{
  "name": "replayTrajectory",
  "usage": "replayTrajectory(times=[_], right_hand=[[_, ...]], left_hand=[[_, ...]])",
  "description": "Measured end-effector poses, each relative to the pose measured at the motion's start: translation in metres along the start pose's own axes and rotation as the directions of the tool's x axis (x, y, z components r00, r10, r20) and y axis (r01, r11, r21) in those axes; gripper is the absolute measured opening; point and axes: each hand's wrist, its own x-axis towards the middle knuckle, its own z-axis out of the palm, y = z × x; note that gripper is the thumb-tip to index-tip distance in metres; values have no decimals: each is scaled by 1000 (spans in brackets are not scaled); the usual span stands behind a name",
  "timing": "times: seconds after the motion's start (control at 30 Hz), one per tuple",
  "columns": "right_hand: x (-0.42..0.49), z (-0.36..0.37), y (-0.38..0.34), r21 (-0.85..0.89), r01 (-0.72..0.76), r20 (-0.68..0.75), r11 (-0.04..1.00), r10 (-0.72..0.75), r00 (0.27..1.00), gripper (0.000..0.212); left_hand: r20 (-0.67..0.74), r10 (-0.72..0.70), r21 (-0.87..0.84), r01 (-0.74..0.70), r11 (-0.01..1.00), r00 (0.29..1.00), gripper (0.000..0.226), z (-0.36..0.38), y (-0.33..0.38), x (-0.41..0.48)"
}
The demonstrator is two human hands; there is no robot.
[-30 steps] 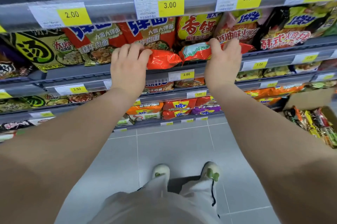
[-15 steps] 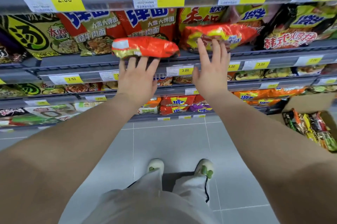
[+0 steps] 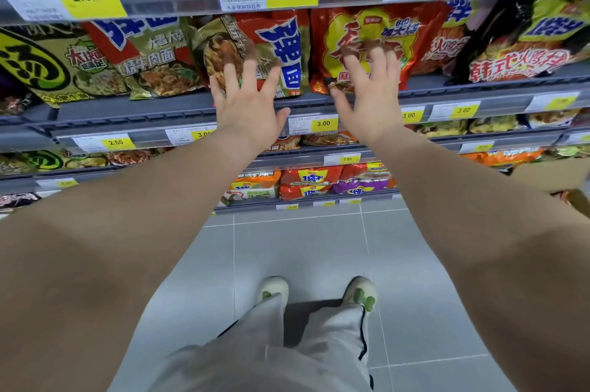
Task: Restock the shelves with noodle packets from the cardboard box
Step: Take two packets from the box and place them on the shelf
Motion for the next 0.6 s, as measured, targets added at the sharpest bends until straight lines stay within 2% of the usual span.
replayTrajectory(times=[0.23,0.33,0.43,0.6], right_hand=[[-3,5,-9,0,75,85,997,-75,994,65],[-4,-1,-10,-9,69,131,998,-67,989,67],[-8,-18,-14,-1,17,167,1000,-16,986,62],[-30,-46,-30,-23,1,120,1000,2,993,49]], left_hand=[[2,37,46,-37,998,999,78,6,5,4],[14,64,8,-64,998,998,78,-3,-2,-1],[-3,95,-53,-95,994,995,73,-16,-9,-12],[-70,180,-150,-189,970,981,60,-29,-12,-32]])
